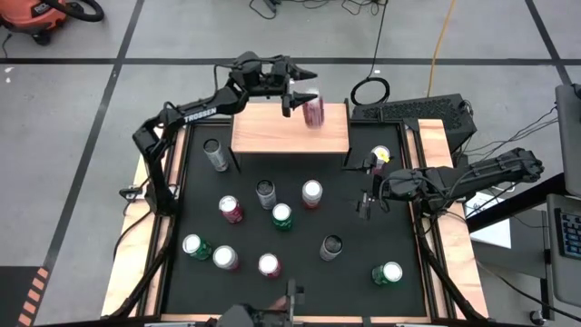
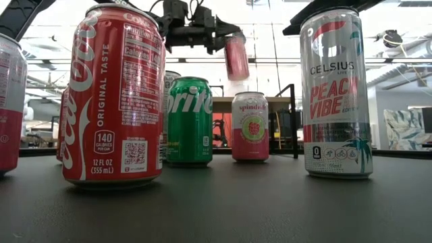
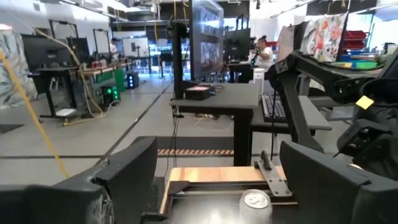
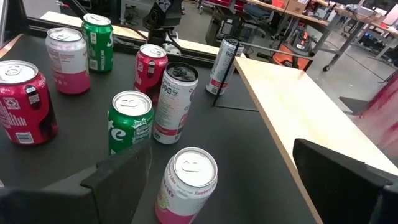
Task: Place canned beverage on shelf
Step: Put the top right red soda can on the shelf
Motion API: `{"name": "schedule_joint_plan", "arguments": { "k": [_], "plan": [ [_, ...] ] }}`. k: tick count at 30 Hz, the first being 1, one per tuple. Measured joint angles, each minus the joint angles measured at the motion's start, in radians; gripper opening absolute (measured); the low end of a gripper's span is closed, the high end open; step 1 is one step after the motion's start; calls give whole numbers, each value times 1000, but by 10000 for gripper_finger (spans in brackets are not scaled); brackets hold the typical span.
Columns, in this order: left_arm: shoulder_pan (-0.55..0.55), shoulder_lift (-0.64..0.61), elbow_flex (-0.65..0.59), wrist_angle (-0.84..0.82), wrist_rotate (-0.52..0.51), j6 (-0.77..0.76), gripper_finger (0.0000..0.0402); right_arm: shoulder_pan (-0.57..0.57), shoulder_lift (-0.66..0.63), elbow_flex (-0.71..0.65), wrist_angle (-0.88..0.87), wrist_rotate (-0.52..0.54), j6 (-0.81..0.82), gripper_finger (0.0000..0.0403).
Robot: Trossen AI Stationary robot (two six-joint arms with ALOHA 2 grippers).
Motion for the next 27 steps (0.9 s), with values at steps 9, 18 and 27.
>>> {"name": "schedule_joint_plan", "arguments": {
  "k": [9,18,27],
  "plan": [
    [39,2,-2,-147,34,37,317,0,0,0,-1,0,-4,367],
    [31,2,-2,-179,39,55,315,0,3,0,-63,154,11,367],
    [-8,2,-2,-255,45,51,315,-13,20,0,-204,208,96,367]
  ]
}}
